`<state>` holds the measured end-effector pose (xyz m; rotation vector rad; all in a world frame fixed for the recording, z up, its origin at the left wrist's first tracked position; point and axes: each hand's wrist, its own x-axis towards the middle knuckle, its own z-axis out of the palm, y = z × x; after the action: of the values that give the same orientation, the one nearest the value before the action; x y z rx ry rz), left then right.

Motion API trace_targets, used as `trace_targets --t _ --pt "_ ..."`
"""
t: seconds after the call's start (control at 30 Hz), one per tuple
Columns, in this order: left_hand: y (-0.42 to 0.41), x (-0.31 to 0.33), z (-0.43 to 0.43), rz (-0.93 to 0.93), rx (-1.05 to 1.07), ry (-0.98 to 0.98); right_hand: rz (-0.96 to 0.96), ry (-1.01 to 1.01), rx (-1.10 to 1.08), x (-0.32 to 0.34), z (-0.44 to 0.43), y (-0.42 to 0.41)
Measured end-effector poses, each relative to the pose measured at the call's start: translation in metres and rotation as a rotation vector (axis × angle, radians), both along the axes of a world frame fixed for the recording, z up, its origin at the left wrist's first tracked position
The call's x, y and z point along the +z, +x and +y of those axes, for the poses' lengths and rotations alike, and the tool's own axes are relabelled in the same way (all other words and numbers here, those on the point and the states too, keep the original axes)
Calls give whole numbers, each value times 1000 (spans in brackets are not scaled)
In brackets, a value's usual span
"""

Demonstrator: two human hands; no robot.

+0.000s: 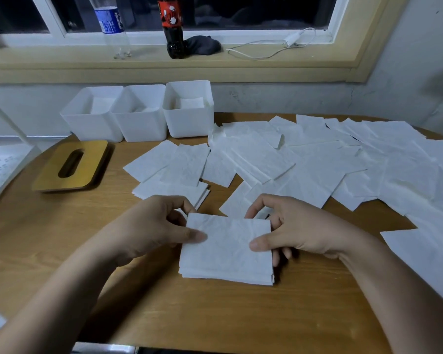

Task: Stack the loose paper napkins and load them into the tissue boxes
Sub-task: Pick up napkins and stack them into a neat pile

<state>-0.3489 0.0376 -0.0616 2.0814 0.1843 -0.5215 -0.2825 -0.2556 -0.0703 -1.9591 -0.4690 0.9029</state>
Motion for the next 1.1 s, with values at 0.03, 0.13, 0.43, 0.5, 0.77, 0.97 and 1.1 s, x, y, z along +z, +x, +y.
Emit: trace_targets --t 0.03,0.13,0.43,0.5,0.77,0.97,1.1 --pt "0 -1 0 0 -5 16 3 -19 7 1 1 -1" --pt "0 -5 -1 -5 -24 77 -19 -84 29 2 3 -4" --pt "3 -9 -1 -74 -58 304 -208 -230 86 0 -3 -1" --pt "7 -7 5 -150 -23 359 -275 -216 60 1 -6 3" --pt "27 -16 23 -523 -175 667 -470 -23 -133 -11 -6 8" --pt "29 -23 21 -600 -245 754 -492 48 -152 -18 -2 6" --pt "33 -24 20 -617 -220 825 -504 80 -165 -20 1 5"
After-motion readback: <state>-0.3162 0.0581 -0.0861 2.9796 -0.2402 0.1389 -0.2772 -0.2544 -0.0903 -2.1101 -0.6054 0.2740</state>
